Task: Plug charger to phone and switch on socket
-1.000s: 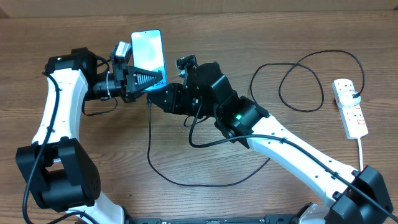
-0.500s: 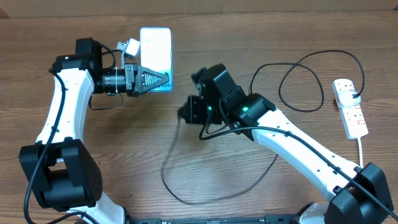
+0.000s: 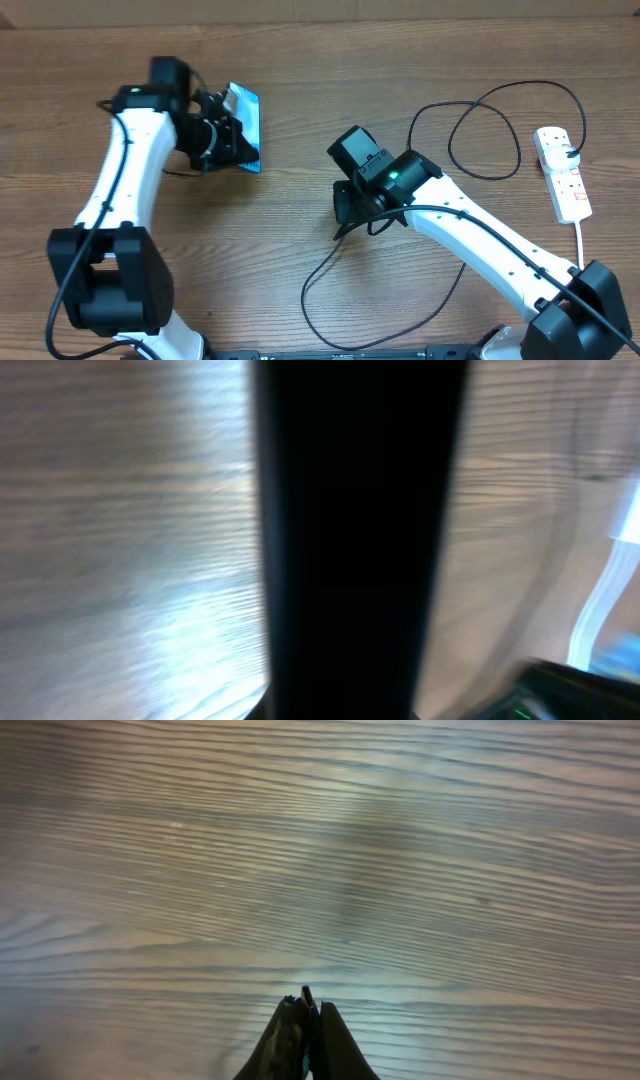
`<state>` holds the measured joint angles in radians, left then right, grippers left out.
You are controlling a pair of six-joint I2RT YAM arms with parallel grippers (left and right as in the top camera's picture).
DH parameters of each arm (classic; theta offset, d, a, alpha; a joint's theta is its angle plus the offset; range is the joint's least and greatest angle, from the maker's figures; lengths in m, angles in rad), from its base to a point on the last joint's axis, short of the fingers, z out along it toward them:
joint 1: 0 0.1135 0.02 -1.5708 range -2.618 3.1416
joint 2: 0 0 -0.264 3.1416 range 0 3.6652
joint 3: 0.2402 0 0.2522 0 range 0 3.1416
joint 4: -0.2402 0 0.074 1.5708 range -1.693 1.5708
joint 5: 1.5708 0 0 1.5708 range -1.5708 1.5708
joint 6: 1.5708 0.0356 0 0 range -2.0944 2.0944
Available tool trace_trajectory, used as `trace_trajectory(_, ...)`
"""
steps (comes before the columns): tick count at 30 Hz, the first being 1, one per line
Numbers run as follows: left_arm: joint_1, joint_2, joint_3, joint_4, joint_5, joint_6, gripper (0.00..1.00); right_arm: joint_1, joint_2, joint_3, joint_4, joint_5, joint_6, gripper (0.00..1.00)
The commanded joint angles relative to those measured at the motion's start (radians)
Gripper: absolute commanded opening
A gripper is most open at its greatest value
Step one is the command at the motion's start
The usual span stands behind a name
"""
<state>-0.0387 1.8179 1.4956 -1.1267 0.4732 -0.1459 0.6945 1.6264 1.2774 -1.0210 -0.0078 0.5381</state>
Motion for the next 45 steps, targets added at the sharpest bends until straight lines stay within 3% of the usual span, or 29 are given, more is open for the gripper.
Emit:
trace_trajectory(1,-0.089,-0.009,0.003,0.002,-0.301,-0.151,0.04,-0.002,0.003,0.018,-0.022,0.103,-0.017,0.04)
trace_trajectory(10,-0.254,0.078,-0.056,0.053,-0.426,-0.256,0.04,-0.002,0.003,-0.010,-0.025,0.124,-0.024,0.04)
trace_trajectory(26,-0.262,0.241,-0.070,0.095,-0.451,-0.281,0.05,-0.002,0.003,-0.013,-0.013,0.123,-0.047,0.04)
trace_trajectory(32,-0.262,0.241,-0.070,0.111,-0.451,-0.281,0.34,-0.002,0.003,-0.013,-0.013,0.123,-0.047,0.04)
trace_trajectory(36,-0.262,0.241,-0.070,0.114,-0.452,-0.281,0.45,-0.002,0.003,-0.013,-0.012,0.123,-0.047,0.04)
trace_trajectory(40,-0.262,0.241,-0.070,0.138,-0.456,-0.281,0.52,-0.002,0.003,-0.013,-0.005,0.122,-0.046,0.04)
trace_trajectory(45,-0.261,0.241,-0.070,0.211,-0.473,-0.282,0.51,-0.002,0.003,-0.013,-0.006,0.119,-0.046,0.04)
